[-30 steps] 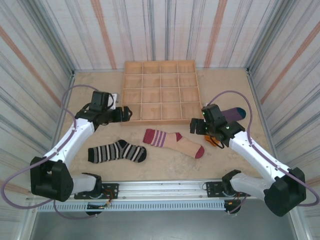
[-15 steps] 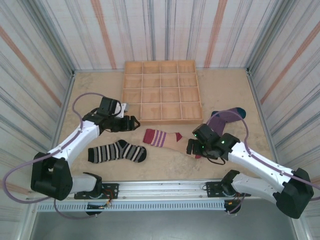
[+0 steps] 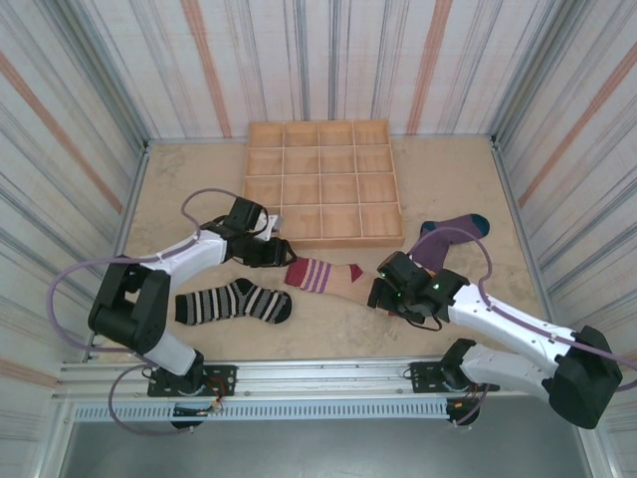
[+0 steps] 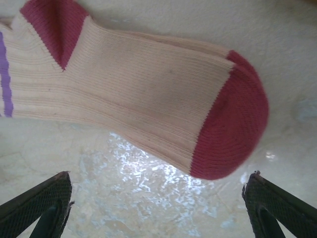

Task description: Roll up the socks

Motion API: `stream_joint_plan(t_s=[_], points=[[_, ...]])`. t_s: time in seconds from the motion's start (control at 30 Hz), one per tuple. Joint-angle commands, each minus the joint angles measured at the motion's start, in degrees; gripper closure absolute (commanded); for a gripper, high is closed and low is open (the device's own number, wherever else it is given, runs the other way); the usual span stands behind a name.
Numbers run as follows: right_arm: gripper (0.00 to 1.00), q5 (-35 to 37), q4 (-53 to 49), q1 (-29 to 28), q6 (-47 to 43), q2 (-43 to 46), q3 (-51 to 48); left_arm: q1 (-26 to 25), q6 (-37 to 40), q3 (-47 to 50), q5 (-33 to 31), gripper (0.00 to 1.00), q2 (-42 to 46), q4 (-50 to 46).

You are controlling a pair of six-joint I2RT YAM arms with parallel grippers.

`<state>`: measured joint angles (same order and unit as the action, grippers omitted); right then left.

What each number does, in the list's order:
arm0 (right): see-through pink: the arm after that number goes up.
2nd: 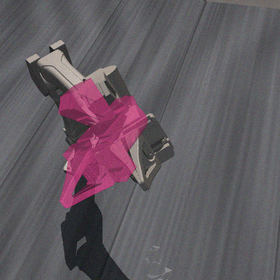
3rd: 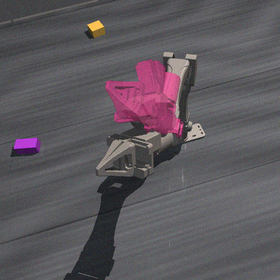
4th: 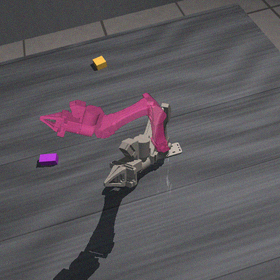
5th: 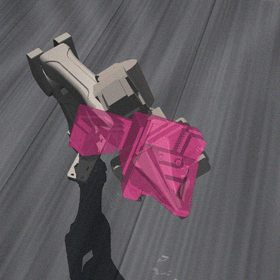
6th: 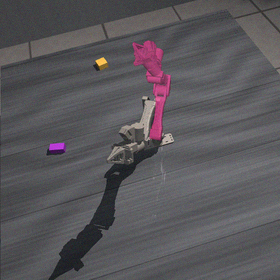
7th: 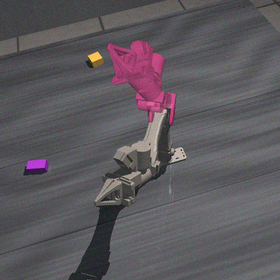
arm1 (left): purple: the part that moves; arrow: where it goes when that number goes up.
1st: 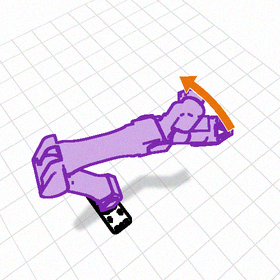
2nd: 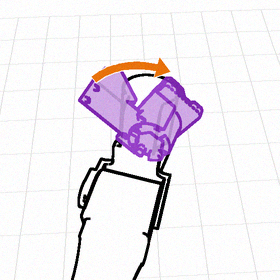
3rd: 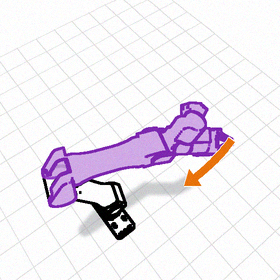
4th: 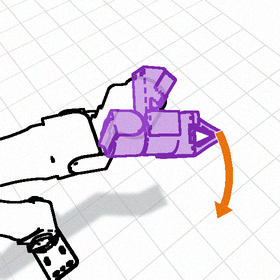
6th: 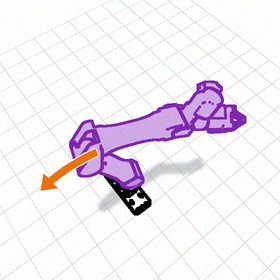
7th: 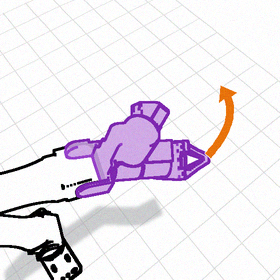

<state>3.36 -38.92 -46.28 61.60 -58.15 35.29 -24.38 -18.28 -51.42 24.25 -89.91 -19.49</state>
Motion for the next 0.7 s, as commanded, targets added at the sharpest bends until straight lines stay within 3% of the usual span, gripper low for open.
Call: stream_joint_plan(t_s=[0.0, 0.37, 0.53, 0.67], points=[[0.09, -2.8, 6.22, -0.33, 4.49, -0.68, -2.23, -0.13, 1.62, -2.84, 1.1, 0.34, -2.83, 1.22], [0.08, -2.32, 12.56, 1.52, 3.81, -10.56, -1.47, -2.78, 0.6, -4.07, 0.66, 0.35, -8.06, 3.41], [0.08, -3.39, 13.51, 6.22, -2.48, -13.63, -1.38, -2.95, -0.39, -3.07, 0.53, 0.36, -8.92, 4.17], [0.05, -8.23, 12.85, 12.61, -13.18, -16.57, -0.73, -3.3, -0.32, -2.79, 0.28, 0.36, -8.91, 3.05]])
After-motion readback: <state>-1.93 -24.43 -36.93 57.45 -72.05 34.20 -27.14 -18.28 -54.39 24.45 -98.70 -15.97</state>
